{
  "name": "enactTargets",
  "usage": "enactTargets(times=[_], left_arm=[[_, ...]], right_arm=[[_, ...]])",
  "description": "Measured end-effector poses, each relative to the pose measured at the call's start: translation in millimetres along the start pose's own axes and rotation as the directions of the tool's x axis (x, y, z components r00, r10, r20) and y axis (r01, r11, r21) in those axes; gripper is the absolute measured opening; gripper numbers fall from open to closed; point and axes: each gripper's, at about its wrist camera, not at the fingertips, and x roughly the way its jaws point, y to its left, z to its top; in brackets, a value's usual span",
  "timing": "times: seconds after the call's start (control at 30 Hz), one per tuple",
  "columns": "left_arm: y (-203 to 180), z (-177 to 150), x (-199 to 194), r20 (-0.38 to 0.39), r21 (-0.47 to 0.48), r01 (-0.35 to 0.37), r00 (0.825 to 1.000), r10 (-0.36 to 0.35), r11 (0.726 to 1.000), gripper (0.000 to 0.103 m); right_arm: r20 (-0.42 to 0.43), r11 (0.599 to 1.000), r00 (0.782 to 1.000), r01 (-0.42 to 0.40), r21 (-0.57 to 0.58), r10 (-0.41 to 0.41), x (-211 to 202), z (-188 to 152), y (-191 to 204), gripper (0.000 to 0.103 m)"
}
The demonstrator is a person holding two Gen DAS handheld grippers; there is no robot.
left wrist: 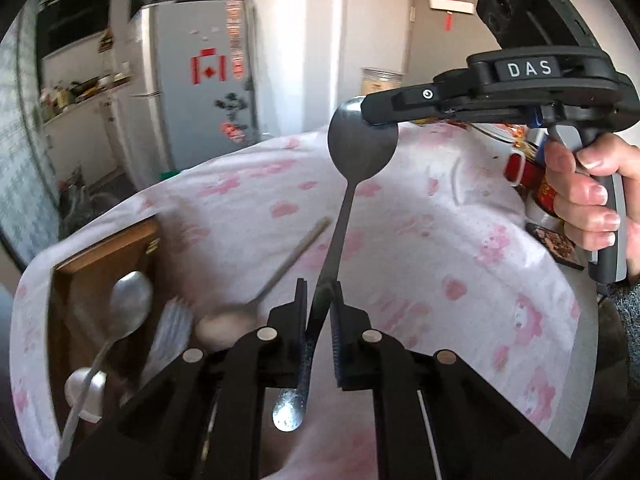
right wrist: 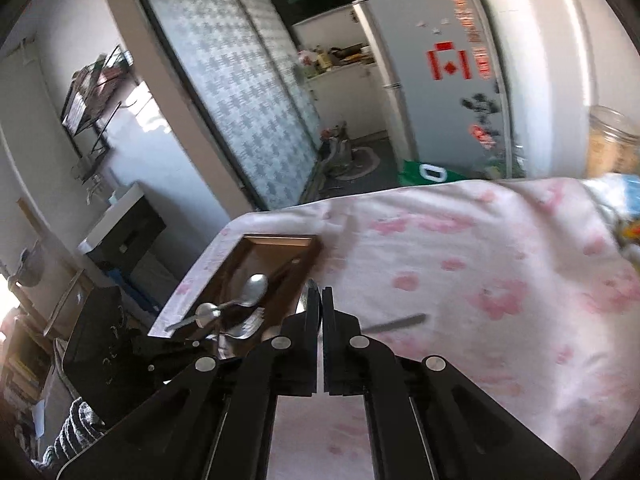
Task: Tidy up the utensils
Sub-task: 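Lower the steel spoon into the tray with the left gripper and open it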
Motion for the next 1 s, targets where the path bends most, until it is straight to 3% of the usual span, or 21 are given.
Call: enactTargets(times=[0.37,0.6,0.77,0.8,0.83,0.87,0.93,1.0], left_arm=[[90.2,-44.8,-48.5,-0.03,-0.129,-0.137,0.99,0.135,0.982,0.013],[122.3,-59.6,-38.5,-0.077,-0.2,-0.143,0.989,0.13,0.969,0.013],[126.8,-61.6,-35.7,-0.062,-0.225,-0.125,0.992,0.114,0.966,0.014],[126.6,-61.0,-36.3,-0.062,-0.226,-0.126,0.991,0.115,0.966,0.014],[126.4,-60.5,-37.2,-0.059,-0.226,-0.129,0.991,0.119,0.966,0.016],[126.1,-59.6,-38.9,-0.056,-0.226,-0.136,0.99,0.127,0.965,0.021],[121.2,-57.9,-44.8,-0.039,-0.207,-0.149,0.989,0.145,0.967,0.069],[110.5,-54.1,-52.4,-0.01,-0.151,-0.176,0.984,0.176,0.973,0.076]], right_arm=[[-0.097,0.993,0.989,-0.115,-0.035,0.111,109.6,11.8,75.1,0.002],[-0.168,0.993,0.98,-0.114,-0.018,0.109,164.1,8.6,82.6,0.002],[-0.199,0.996,0.976,-0.093,-0.01,0.089,184.1,1.7,76.3,0.005],[-0.199,0.996,0.976,-0.088,-0.012,0.084,184.3,0.6,74.7,0.008],[-0.196,0.996,0.977,-0.089,-0.013,0.085,183.6,-0.2,73.2,0.02],[-0.193,0.996,0.978,-0.088,-0.009,0.084,182.1,-0.5,71.8,0.042],[-0.17,0.996,0.981,-0.09,0.006,0.089,173.4,-0.1,67.5,0.059],[-0.156,0.995,0.983,-0.099,0.011,0.1,160.9,1.3,61.2,0.059]])
